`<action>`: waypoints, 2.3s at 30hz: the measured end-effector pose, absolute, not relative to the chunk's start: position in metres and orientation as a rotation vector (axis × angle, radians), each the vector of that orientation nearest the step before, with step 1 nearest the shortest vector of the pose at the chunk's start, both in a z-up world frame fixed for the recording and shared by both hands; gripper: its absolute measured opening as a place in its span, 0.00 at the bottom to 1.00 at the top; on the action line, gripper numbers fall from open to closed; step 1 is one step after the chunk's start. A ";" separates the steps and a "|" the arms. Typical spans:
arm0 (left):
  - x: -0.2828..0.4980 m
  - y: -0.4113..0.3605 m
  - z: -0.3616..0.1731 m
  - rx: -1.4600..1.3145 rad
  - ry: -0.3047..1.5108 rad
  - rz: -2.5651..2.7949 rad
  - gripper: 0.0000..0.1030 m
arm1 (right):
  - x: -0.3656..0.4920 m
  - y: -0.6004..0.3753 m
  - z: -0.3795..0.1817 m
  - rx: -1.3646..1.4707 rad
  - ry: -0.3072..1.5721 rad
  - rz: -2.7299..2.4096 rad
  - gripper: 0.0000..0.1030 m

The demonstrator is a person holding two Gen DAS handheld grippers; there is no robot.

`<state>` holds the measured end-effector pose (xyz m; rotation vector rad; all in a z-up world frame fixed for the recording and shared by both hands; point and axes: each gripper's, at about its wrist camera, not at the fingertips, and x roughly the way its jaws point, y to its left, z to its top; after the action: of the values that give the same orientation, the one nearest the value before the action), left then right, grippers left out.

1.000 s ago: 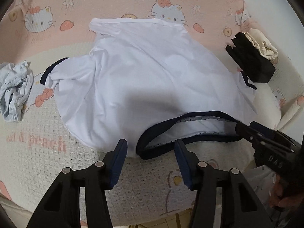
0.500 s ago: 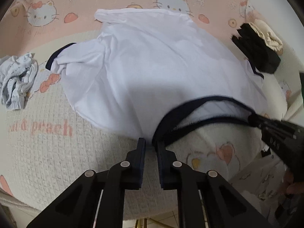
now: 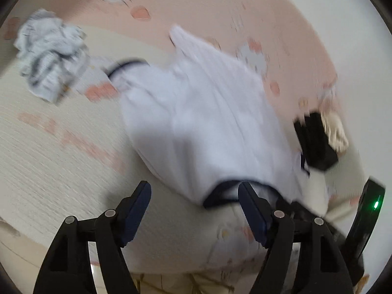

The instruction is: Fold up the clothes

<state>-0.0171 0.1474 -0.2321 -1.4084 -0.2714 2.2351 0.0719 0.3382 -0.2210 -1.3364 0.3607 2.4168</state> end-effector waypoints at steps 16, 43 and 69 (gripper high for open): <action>-0.084 0.113 -0.230 -1.456 -0.291 2.287 0.70 | 0.032 0.304 -0.237 -1.415 0.658 2.479 0.49; -0.162 0.090 -0.245 -1.571 -0.456 2.000 0.70 | -0.016 0.177 -0.249 -1.432 -0.442 2.523 0.49; -0.185 0.088 -0.267 -1.567 -0.701 1.948 0.70 | -0.045 0.119 -0.278 -1.398 -0.916 2.473 0.49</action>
<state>-0.1847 0.0875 -0.2667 -1.5670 -0.7011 1.9476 -0.0454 0.1188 -0.2777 -1.3975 -0.9160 2.4733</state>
